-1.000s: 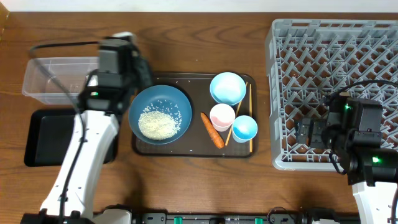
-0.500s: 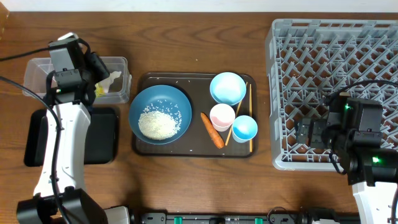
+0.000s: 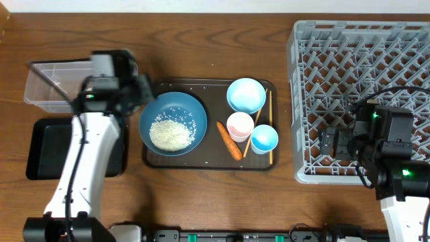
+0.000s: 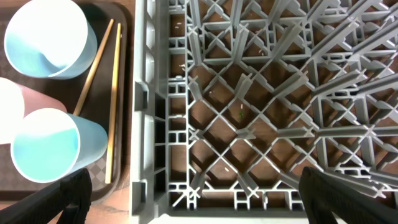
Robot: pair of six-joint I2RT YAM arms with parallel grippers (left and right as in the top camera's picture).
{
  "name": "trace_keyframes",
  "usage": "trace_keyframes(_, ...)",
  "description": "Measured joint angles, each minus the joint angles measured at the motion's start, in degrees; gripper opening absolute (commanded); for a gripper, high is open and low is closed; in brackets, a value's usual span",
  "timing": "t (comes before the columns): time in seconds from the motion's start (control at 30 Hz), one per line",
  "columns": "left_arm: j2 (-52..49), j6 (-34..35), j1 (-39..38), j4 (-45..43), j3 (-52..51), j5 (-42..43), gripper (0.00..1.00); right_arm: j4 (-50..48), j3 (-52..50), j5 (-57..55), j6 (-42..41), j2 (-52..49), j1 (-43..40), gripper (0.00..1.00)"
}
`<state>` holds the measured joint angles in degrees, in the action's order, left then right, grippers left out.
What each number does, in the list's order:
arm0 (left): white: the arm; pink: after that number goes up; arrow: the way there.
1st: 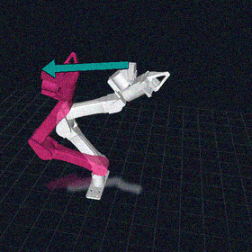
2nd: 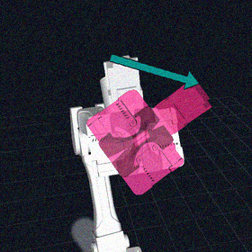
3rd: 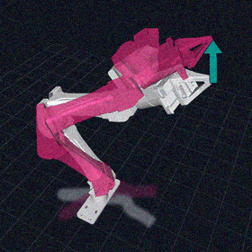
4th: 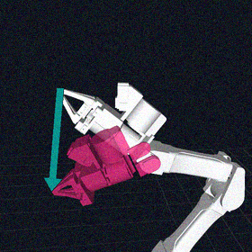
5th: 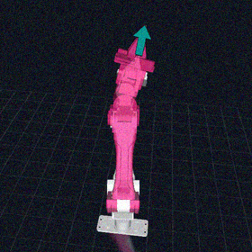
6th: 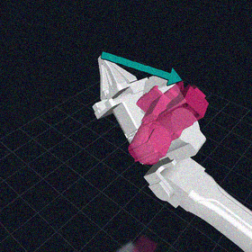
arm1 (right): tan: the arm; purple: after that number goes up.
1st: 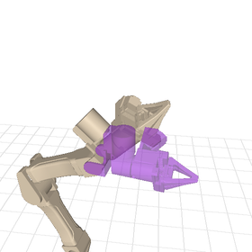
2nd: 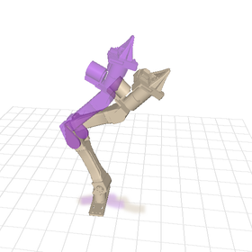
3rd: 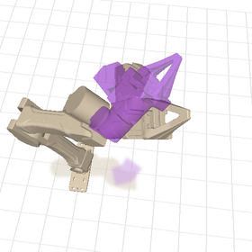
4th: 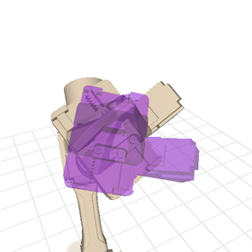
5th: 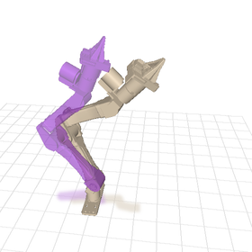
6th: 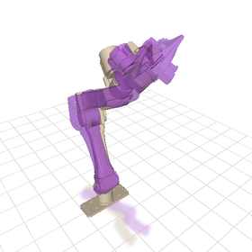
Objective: Sort waste into correct bins and load items into the dishwasher rack
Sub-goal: 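Reach the left gripper to the pink cup and grasp it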
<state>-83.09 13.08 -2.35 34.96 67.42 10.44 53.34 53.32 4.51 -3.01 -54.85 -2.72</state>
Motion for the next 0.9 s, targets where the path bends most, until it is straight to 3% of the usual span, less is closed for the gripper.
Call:
trace_keyframes(0.33,-0.2,4.6,-21.2,2.4,0.0,1.0,0.57,0.0,0.0,0.0,0.0,0.0,0.0,0.99)
trace_keyframes(0.73,-13.6,7.5,-30.6,-2.6,0.0,1.2,0.56,0.3,0.0,0.0,0.0,0.0,0.0,0.99)
trace_keyframes(0.77,-14.7,7.7,-30.8,-3.4,0.0,1.2,0.52,0.4,0.0,0.0,0.0,0.0,0.0,0.99)
trace_keyframes(0.9,-17.9,8.3,-30.9,-6.3,0.0,1.2,0.12,0.7,0.0,0.0,0.0,0.0,0.0,0.99)
